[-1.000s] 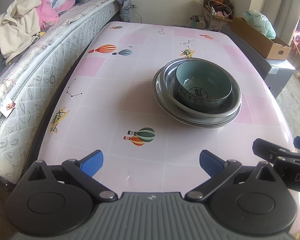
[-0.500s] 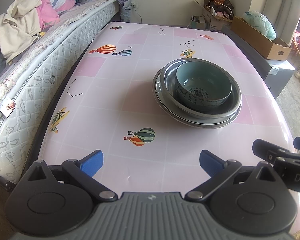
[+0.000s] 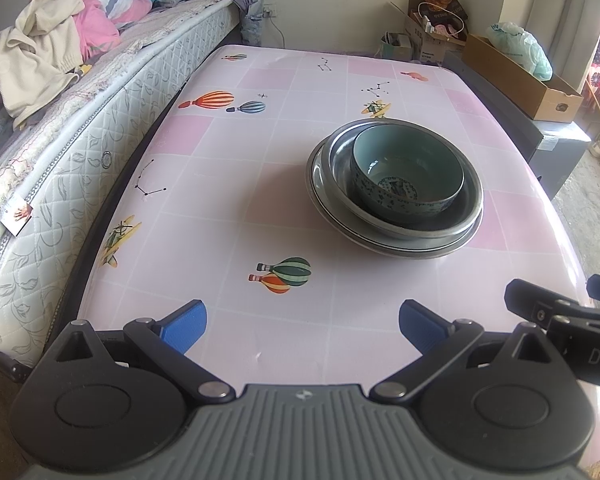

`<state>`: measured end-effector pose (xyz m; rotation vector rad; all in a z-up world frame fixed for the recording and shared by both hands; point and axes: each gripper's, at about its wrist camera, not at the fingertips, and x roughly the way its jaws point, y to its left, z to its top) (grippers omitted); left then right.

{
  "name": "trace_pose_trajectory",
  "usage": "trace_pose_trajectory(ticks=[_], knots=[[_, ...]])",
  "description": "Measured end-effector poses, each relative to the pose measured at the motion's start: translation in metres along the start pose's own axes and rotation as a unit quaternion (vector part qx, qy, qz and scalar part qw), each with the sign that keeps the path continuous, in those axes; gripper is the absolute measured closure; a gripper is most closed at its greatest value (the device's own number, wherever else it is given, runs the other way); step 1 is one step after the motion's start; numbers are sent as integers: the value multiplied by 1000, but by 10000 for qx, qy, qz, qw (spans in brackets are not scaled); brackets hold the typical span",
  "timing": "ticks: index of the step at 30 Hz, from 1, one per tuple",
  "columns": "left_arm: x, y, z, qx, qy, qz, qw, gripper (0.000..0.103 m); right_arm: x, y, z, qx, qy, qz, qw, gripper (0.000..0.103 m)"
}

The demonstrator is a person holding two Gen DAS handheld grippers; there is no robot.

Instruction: Organize plates and bowls

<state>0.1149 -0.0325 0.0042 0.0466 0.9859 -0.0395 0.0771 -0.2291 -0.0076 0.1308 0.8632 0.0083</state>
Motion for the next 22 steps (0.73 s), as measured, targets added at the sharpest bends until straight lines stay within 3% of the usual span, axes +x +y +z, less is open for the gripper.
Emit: trace_pose_trajectory(ticks=[22], knots=[[-1, 0, 0, 2, 4, 13, 10000, 0, -1, -1, 1, 4, 10, 11, 10000, 1]])
